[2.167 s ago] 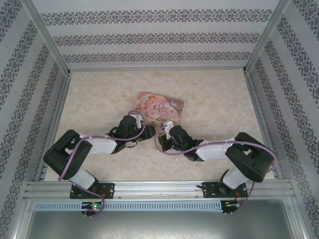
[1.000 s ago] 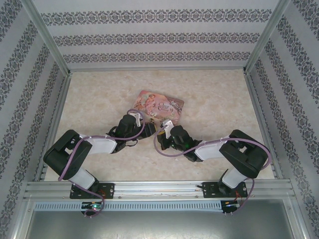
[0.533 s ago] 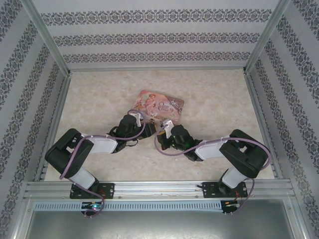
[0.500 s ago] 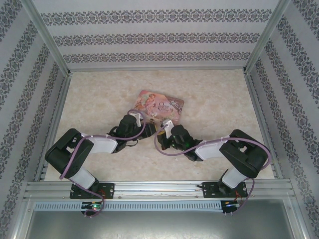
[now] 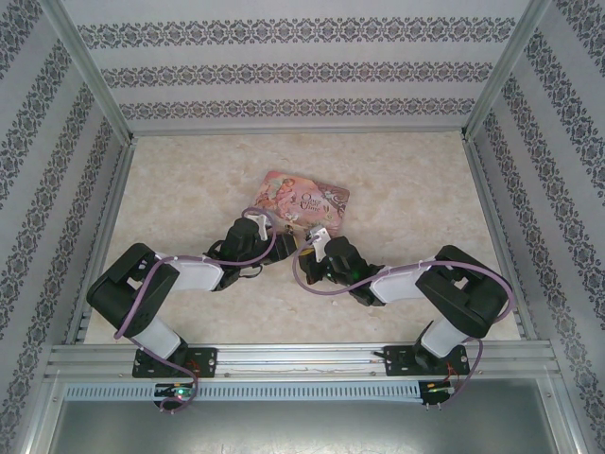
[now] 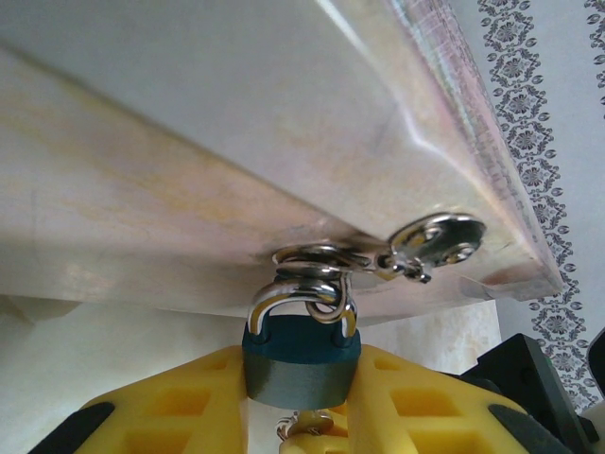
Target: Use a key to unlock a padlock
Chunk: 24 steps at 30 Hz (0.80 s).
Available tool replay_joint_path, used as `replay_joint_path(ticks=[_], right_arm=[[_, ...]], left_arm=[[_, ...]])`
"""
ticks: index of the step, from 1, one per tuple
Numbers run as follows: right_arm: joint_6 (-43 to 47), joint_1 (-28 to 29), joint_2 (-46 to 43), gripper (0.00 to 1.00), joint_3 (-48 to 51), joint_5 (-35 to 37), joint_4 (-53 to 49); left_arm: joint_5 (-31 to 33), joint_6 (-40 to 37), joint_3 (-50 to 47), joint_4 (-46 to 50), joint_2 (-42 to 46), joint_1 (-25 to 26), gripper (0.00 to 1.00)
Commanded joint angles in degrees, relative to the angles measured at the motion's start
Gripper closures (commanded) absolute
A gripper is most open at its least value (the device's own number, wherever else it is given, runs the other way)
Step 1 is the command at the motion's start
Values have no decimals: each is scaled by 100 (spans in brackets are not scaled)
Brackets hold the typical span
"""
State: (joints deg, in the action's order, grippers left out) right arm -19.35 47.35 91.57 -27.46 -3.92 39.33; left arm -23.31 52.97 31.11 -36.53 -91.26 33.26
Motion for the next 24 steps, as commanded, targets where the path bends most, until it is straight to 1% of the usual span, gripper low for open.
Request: replay_joint_path(ticks=[1, 10, 20, 24], right_arm=[[-5, -7, 36, 100, -362, -211, 822], [-104, -41, 21, 100, -440, -313, 840], [-235, -382, -121, 100, -379, -601, 673], [-158, -401, -106, 100, -420, -733, 536]], left_arm=[[-410, 57, -27, -372, -71, 102, 71], [-426, 38, -43, -363, -34, 102, 71], [-387, 47, -75, -368, 52, 102, 71], [-374, 38, -70, -354, 47, 103, 71]])
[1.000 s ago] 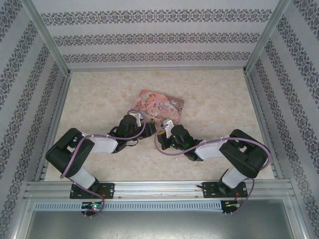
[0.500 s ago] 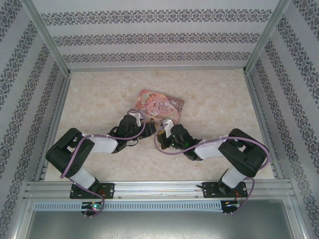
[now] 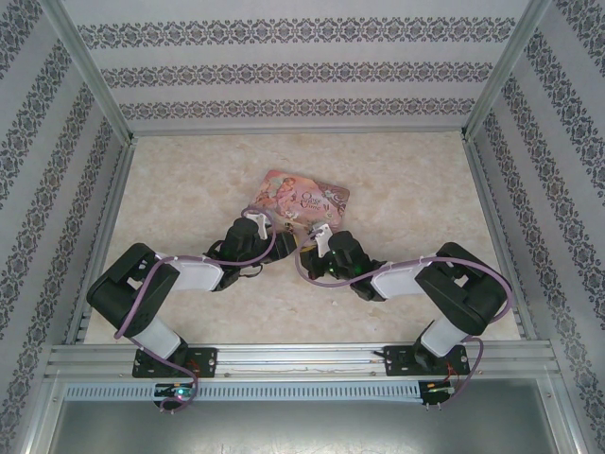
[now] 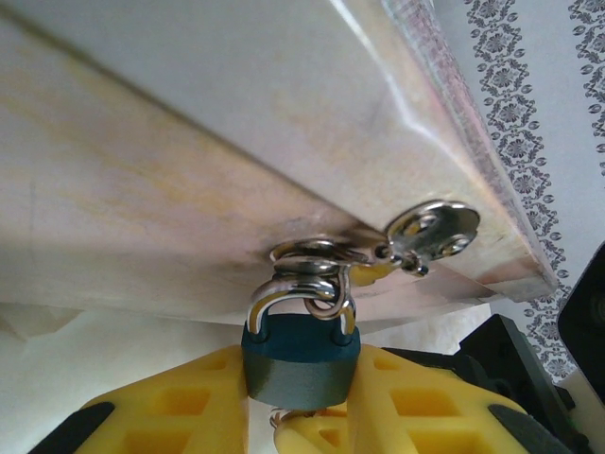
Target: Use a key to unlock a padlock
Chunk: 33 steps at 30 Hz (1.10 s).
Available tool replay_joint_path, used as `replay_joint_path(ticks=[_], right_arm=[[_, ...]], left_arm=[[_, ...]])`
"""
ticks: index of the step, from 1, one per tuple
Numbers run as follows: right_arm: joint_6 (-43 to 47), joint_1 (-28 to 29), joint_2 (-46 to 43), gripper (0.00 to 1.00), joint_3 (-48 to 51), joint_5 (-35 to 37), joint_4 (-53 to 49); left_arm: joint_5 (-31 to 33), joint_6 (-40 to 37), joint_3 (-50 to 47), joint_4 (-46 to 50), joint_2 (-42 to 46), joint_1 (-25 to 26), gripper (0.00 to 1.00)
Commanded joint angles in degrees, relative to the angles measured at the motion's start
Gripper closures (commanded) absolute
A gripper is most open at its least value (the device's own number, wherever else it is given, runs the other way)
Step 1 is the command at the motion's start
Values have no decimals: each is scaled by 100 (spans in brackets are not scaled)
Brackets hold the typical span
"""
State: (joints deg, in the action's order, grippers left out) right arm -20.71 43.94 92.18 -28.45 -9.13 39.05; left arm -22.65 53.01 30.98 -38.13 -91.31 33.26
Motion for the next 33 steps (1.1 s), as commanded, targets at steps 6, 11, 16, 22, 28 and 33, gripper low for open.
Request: replay_joint_path(ticks=[6, 11, 16, 22, 28, 33], right_arm=[[-162, -50, -138, 100, -333, -409, 504], [-187, -4, -217, 100, -171, -275, 384], [-206, 42, -338, 100, -9, -187, 85], [-262, 106, -387, 100, 129, -86, -46], [-350, 132, -407, 100, 126, -88, -55], [-391, 124, -468, 100, 22, -68, -134]], left_arm=[[-431, 68, -51, -247, -19, 103, 71], [-408, 95, -17, -283, -19, 102, 71], [-324, 95, -22, -266, 3, 102, 71], [-270, 95, -7, -256, 25, 102, 71], [-262, 89, -21, -255, 25, 102, 71], [-259, 104, -42, -298, -8, 109, 71]])
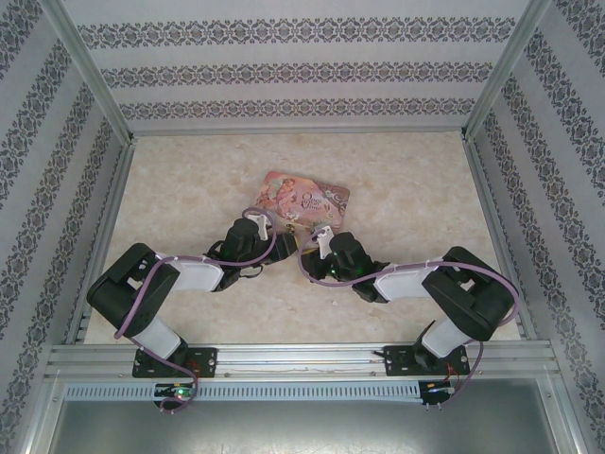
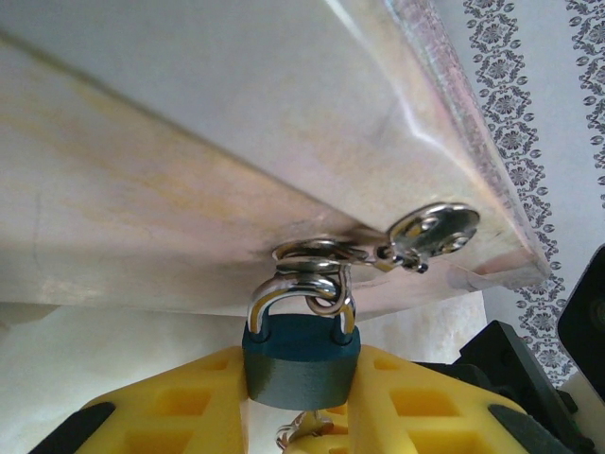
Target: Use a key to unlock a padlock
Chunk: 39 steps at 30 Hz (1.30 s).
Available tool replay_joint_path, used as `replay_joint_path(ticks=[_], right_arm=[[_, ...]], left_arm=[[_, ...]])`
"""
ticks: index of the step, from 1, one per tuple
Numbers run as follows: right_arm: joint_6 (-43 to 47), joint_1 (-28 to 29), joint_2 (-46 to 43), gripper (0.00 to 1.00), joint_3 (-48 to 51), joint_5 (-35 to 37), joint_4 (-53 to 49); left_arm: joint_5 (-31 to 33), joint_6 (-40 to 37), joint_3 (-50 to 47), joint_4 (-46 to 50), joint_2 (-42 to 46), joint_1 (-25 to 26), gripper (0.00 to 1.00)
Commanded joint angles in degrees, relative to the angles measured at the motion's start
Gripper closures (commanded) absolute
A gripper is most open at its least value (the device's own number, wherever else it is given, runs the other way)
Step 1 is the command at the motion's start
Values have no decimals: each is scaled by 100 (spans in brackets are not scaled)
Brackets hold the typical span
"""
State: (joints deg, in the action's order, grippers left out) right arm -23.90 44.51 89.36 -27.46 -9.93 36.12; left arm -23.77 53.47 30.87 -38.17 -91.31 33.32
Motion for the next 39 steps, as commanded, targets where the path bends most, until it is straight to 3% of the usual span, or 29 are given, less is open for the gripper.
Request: replay_joint_path(ticks=[1, 19, 39], right_arm=[[-87, 54, -200, 100, -79, 34, 157], [-391, -126, 112, 100, -590, 73, -252], [-422, -155, -162, 100, -196, 185, -329]], left_arm=[[-149, 66, -39, -311, -10, 98, 71], [-182, 93, -85, -393, 5, 104, 71], [-105, 52, -49, -296, 70, 104, 71]])
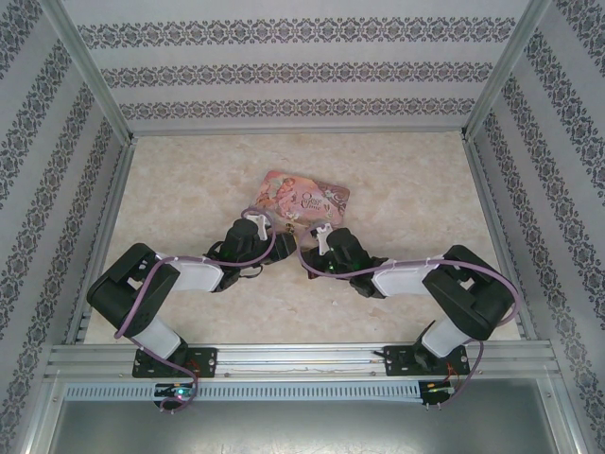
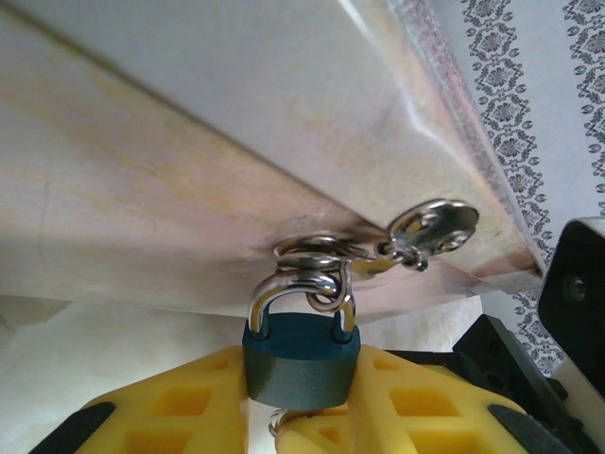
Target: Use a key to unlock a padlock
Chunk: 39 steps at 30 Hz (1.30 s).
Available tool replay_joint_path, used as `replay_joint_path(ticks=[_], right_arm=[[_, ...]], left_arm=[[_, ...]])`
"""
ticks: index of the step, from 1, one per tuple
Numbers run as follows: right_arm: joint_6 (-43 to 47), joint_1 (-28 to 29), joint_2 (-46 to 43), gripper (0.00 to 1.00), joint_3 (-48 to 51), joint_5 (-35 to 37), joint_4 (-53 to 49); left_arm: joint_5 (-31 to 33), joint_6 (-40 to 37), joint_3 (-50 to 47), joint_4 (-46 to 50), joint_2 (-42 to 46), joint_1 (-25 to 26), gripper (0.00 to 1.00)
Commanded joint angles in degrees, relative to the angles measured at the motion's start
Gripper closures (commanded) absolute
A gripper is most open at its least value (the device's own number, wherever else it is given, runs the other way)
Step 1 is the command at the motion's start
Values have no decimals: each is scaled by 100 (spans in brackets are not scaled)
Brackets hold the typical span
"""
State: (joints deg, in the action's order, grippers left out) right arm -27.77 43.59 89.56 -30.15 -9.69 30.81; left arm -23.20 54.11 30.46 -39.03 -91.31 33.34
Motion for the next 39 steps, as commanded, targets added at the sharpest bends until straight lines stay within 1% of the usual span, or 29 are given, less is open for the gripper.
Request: replay_joint_path(ticks=[1, 15, 25, 33, 39], right_arm=[[-36, -70, -197, 100, 86, 156, 197], [-36, -68, -108, 100, -122, 29, 187], [8, -51, -20, 100, -307, -234, 200], [-135, -59, -18, 100, -290, -88, 302], [-311, -80, 138, 100, -472, -10, 343]], left_arm=[[-164, -14, 3, -202, 69, 102, 71], [-215, 12, 4, -272, 25, 103, 71], [-232, 12, -5, -289, 8, 102, 70], [-241, 3, -5, -287, -1, 102, 70], [-263, 12, -14, -290, -1, 102, 71]])
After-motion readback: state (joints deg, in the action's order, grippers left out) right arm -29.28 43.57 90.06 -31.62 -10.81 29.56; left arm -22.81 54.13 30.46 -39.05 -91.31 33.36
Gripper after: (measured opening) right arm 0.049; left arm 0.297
